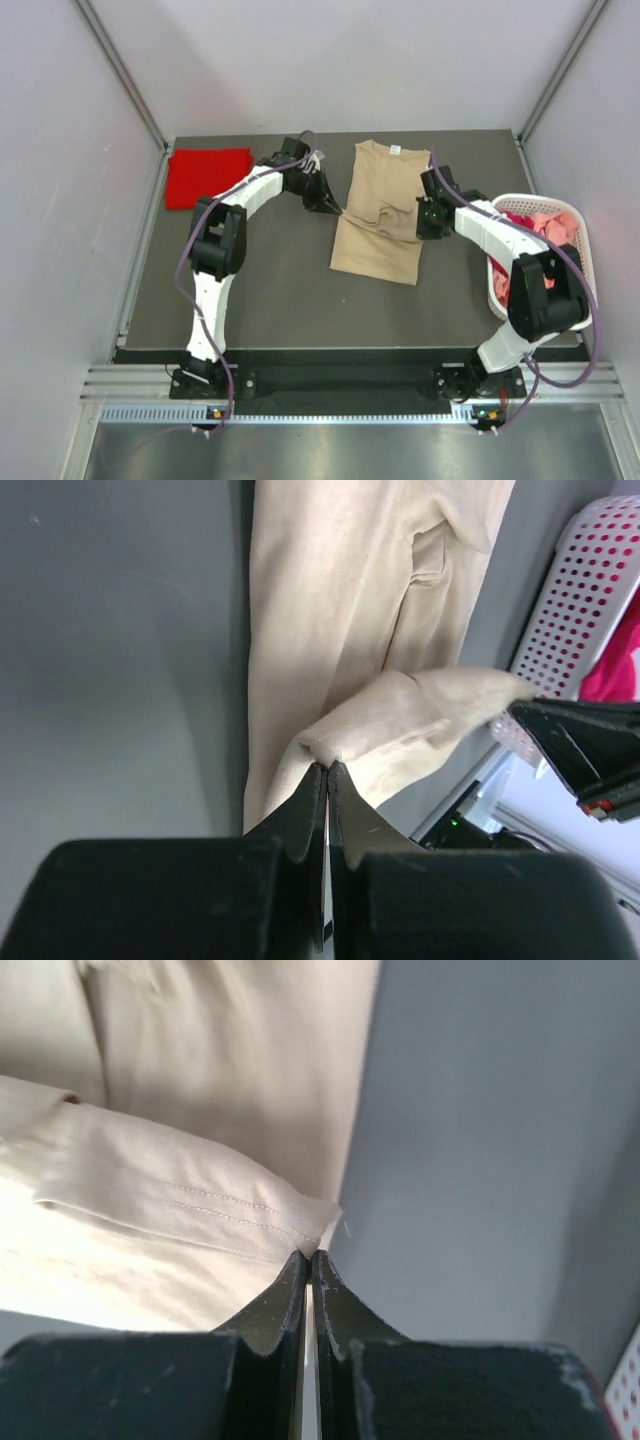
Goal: Fold and stack the t-shirts
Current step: Fold the tshirt
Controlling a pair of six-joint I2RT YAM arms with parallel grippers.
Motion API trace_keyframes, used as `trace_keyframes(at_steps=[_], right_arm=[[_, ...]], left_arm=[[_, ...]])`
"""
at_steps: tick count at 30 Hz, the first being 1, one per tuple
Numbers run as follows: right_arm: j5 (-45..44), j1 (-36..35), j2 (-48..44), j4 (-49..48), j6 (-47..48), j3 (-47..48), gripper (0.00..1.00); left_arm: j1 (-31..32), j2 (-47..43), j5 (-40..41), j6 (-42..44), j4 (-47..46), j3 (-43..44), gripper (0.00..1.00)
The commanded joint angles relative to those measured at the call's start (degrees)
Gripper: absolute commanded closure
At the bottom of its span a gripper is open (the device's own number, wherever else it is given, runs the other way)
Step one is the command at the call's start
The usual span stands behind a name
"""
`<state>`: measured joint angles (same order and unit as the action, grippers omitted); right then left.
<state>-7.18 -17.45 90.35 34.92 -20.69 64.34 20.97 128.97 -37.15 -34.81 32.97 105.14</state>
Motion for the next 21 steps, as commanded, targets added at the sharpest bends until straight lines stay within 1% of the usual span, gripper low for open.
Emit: trace_keyframes(at_steps=[1, 8, 15, 17, 19, 21], right_arm=[[3.6, 1.7, 3.7, -1.5, 3.4, 5.7, 1.00], [3.8, 3.2, 7.7, -2.1, 3.5, 9.8, 1.00], [4.8, 5.4, 10.1, -2.6, 3.3, 10.3, 1.00], [4.8, 5.8, 10.3, -3.4, 3.1, 9.6, 1.00], [4.5, 6.1, 10.6, -3.5, 3.3, 9.3, 1.00], [4.5, 6.7, 11.0, -3.7, 3.1, 9.2, 1.00]], left_arm=[[-0.9, 2.1, -6.1, -1.5, -5.7, 3.4, 1.00], [-1.1, 6.2, -8.0, -3.2, -8.0, 8.6, 1.00], [-1.5, 8.1, -7.9, -6.3, -12.3, 9.2, 1.00], [-1.6, 8.7, -6.4, -6.5, -12.5, 9.5, 1.00], [-1.6, 8.2, -2.4, -4.8, -11.0, 9.3, 1.00], [-1.6, 8.0, -1.9, -4.6, -12.1, 8.9, 1.00]])
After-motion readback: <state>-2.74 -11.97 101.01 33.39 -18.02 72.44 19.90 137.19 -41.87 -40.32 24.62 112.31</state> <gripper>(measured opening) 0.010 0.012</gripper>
